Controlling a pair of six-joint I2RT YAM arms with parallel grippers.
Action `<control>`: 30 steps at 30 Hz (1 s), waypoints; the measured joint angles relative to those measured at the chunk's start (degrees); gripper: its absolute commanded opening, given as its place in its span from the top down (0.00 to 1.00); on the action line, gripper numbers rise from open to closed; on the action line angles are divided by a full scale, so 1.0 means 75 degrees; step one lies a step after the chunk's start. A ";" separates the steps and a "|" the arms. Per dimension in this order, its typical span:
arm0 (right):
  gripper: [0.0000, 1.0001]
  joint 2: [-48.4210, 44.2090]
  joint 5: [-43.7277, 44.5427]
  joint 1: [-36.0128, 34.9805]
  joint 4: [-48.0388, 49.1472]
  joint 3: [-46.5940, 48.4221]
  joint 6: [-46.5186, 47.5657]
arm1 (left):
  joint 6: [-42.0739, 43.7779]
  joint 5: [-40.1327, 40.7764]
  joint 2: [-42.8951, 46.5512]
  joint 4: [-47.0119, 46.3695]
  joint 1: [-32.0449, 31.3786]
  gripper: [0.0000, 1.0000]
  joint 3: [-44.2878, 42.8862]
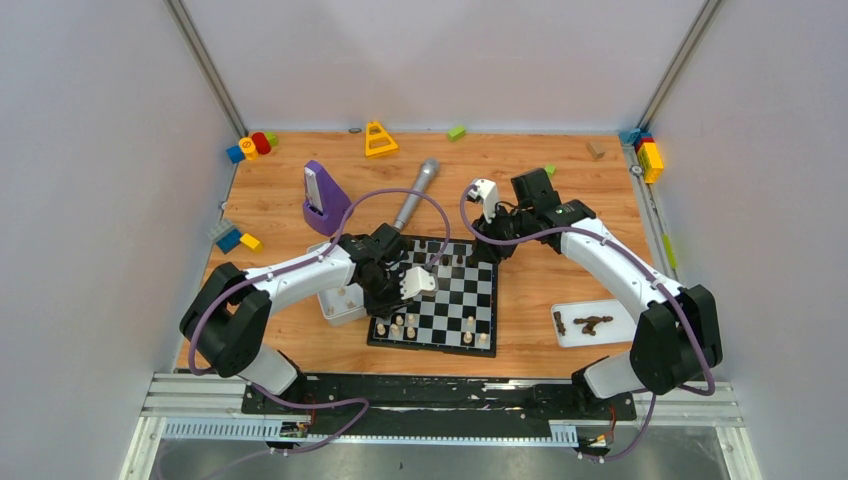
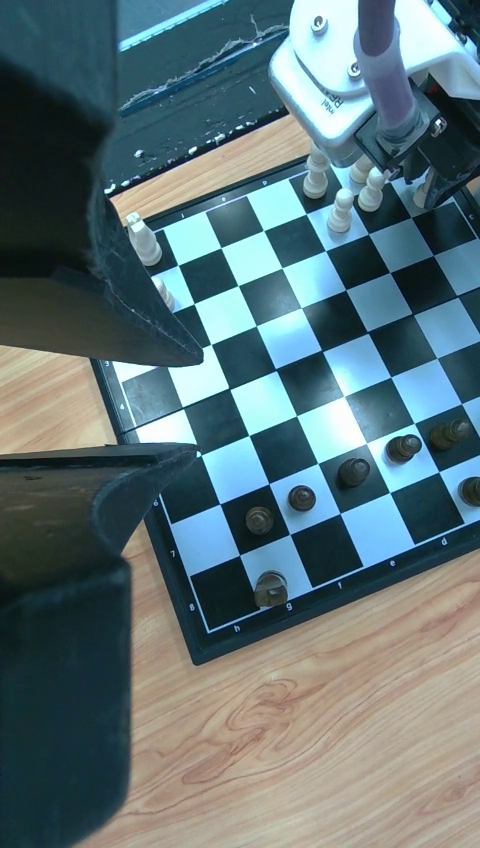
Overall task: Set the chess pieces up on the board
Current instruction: Adjust the chess piece on the chessboard.
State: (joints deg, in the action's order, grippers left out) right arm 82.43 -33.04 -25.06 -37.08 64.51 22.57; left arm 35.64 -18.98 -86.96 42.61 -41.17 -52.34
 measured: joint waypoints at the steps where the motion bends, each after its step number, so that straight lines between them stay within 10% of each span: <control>1: 0.65 0.0000 0.0000 0.0000 0.0003 0.0000 0.0000 | 0.0000 -0.0006 0.0000 0.0003 0.0000 0.67 -0.0003; 14: 0.65 0.0000 0.0000 0.0000 0.0003 0.0000 0.0000 | -0.0079 -0.0108 0.0000 0.0085 0.0000 0.67 -0.0003; 30: 0.65 0.0073 0.0000 0.0000 0.0000 0.0000 0.0000 | -0.0458 0.0446 0.1017 -0.0187 0.0006 0.33 -0.0032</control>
State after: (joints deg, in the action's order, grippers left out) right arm 82.98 -33.04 -25.06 -37.08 64.51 22.57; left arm 32.21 -15.64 -79.33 41.21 -41.12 -52.58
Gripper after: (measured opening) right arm 0.349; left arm 0.652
